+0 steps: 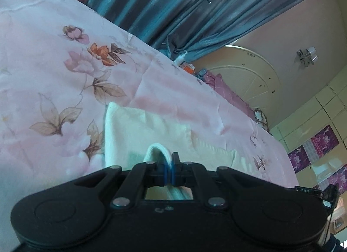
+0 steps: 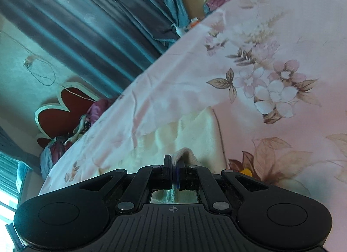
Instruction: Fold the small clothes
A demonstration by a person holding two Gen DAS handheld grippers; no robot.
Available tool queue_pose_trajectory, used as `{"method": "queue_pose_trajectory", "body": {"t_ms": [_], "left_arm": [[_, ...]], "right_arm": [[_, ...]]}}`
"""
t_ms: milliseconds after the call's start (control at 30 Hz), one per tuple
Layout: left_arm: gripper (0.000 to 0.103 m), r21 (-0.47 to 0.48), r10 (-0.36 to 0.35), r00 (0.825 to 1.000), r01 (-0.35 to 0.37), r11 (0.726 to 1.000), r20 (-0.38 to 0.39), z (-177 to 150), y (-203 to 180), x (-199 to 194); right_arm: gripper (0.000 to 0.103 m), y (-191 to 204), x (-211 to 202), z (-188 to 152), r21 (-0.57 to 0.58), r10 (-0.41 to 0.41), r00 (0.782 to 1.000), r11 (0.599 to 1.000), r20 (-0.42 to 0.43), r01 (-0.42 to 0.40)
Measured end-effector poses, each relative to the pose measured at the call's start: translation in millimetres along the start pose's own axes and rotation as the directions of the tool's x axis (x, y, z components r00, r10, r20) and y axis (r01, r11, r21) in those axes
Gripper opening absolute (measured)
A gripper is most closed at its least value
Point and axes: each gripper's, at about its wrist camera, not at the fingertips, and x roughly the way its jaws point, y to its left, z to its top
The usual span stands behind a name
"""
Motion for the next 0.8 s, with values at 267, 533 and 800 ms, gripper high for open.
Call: {"method": "queue_pose_trajectory", "body": {"t_ms": [267,533,800], "left_arm": [[0.041,-0.029,-0.078,0.996,0.079,0.996,0.033,15.8,7.4,10.7],[0.052,0.143,0.0,0.999,-0.006,0.99,0.042,29.4,-11.5,11.2],[0.029,0.349,0.168,0.984,-0.136,0.927,-0.064,17.0,-26.0,45.2]], "right_arm": [[0.006,-4.1,11.6,5.7,0.021,0.017,0.999,1.0,0.037,-0.018],[0.064,8.1,0.4,15.4,-0.109,0.007,0.994,0.994,0.106,0.005],[0.038,29.0,38.5,-0.9,-0.374,-0.145,0.989,0.917,0.002,0.135]]}}
